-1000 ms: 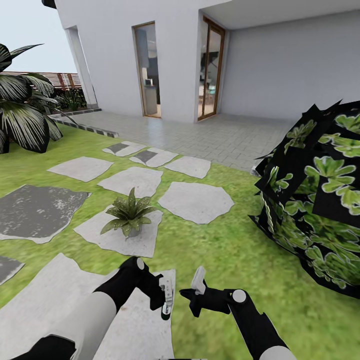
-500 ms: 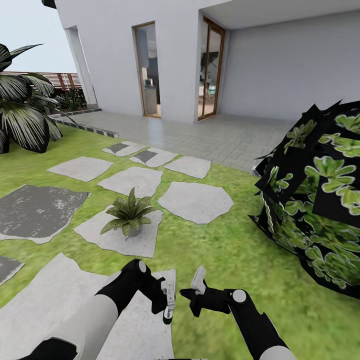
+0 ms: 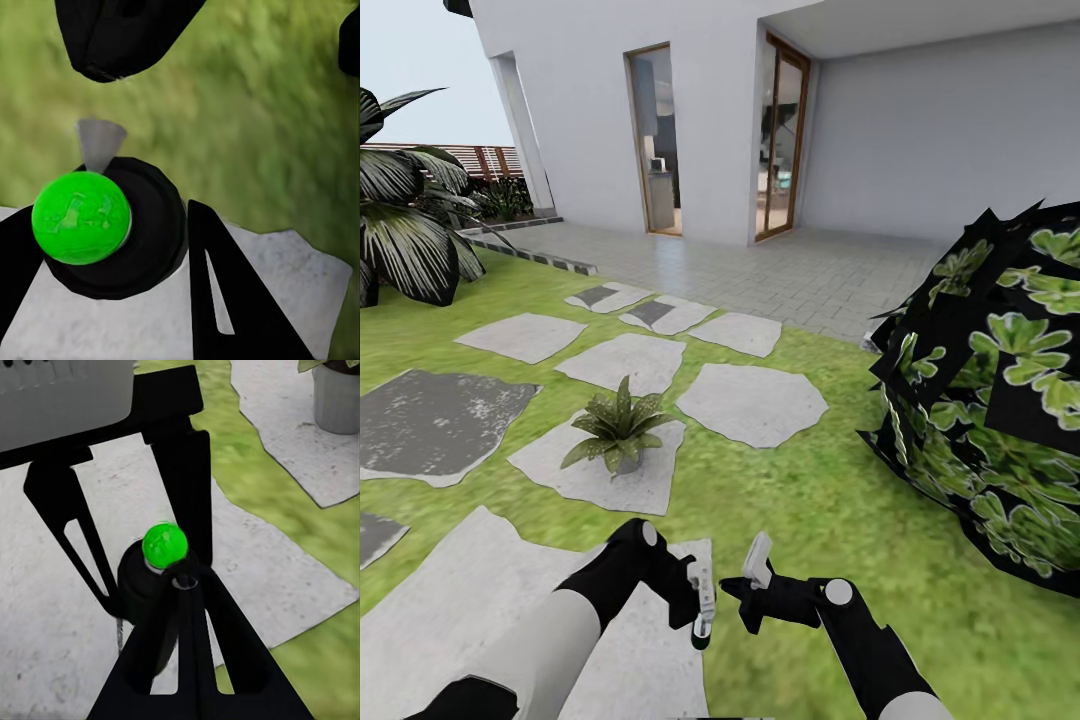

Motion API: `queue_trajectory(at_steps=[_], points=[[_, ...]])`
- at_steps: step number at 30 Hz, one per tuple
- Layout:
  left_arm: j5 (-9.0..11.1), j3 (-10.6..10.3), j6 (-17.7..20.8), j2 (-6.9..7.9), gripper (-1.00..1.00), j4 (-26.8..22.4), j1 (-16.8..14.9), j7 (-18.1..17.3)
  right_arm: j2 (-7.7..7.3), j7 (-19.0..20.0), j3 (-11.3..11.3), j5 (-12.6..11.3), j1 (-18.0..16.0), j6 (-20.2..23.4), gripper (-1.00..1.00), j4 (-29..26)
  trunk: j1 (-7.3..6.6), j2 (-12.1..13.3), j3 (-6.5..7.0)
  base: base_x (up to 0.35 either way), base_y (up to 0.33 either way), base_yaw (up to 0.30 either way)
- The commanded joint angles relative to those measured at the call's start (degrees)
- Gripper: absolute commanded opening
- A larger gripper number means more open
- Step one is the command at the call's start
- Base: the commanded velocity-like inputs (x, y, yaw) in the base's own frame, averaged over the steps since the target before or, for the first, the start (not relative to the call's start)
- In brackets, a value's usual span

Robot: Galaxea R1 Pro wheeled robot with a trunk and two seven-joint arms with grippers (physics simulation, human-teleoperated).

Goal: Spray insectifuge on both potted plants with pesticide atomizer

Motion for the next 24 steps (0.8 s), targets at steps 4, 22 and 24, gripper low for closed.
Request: queue_trajectory(at_steps=[4,22,24], points=[[0.0,-0.09,0.61,-0.26,-1.0,-0.15,-0.01,-0.28,0.03,0.06,-0.1,0.6,-0.02,-0.56,-1.0,-0.04,-0.01,-0.02,-0.05,0.0,0.0,0.0],[0.15,-0.06,0.61,-0.42,-1.0,-0.65,-0.01,-0.19,0.03,-0.02,-0.09,0.6,-0.02,-0.56,-1.0,-0.04,-0.01,-0.02,-0.05,0.0,0.0,0.0],[0.16,-0.06,0.61,-0.57,-1.0,-0.67,-0.01,-0.19,0.03,-0.02,-0.1,0.6,-0.02,-0.56,-1.0,-0.04,-0.01,-0.02,-0.05,0.0,0.0,0.0]])
